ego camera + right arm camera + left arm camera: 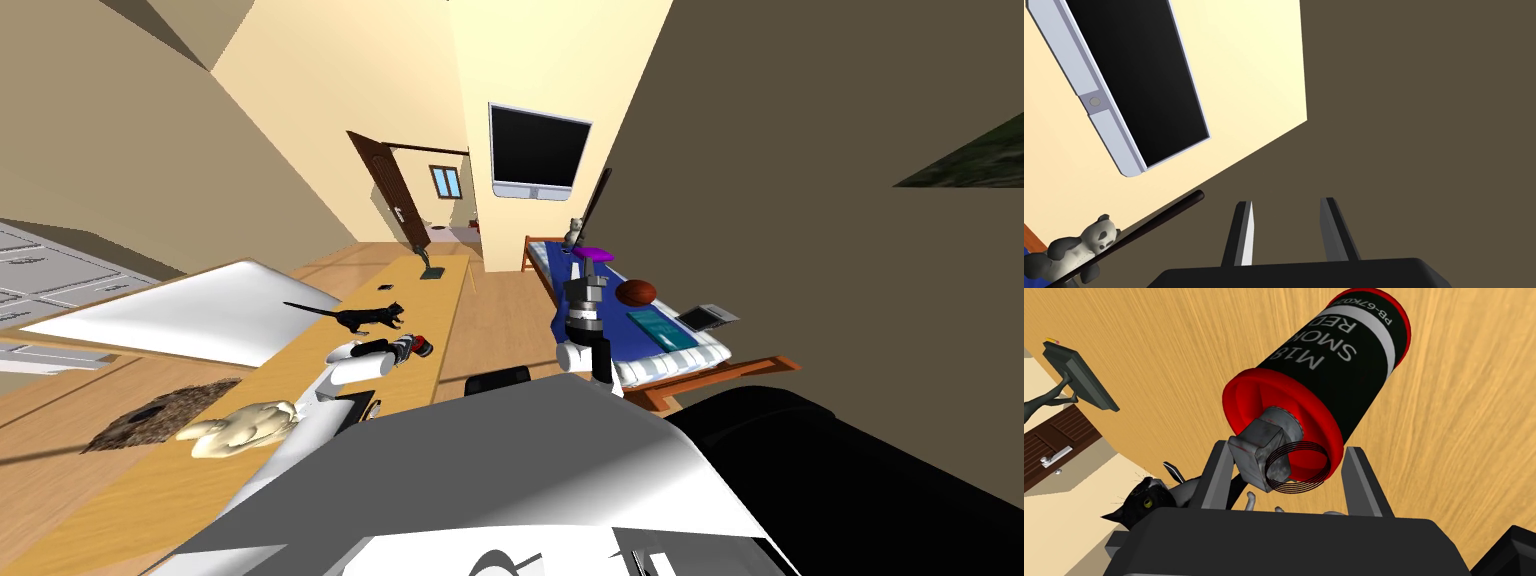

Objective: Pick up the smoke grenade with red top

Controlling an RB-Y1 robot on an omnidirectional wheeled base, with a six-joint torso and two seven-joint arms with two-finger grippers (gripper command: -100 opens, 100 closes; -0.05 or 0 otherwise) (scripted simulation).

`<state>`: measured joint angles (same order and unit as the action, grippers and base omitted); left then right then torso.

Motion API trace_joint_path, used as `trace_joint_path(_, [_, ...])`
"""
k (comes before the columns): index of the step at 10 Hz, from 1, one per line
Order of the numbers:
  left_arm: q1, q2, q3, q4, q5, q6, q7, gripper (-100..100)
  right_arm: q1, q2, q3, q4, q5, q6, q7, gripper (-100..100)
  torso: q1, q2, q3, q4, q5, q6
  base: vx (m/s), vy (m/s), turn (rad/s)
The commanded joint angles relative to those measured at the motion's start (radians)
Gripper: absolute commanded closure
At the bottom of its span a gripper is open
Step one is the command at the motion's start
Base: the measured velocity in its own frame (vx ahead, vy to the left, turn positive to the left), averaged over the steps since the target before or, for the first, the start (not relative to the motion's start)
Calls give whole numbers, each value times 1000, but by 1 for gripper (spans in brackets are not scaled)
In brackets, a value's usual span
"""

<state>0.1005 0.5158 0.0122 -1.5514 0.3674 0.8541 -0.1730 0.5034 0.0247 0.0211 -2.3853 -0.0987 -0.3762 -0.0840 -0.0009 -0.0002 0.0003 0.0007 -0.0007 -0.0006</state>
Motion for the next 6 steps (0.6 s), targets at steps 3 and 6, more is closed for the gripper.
trace_joint_path(3, [9, 14, 6, -45, 13, 32, 2, 100, 0, 0, 0, 0, 0, 0, 0, 0, -1, 2, 1, 1, -1, 0, -16, -11, 32])
trace_joint_path(6, [13, 18, 7, -56, 16, 41, 2, 0, 0, 0, 0, 0, 0, 0, 0, 0, -2, 2, 2, 1, -1, 0, -14, -12, 17])
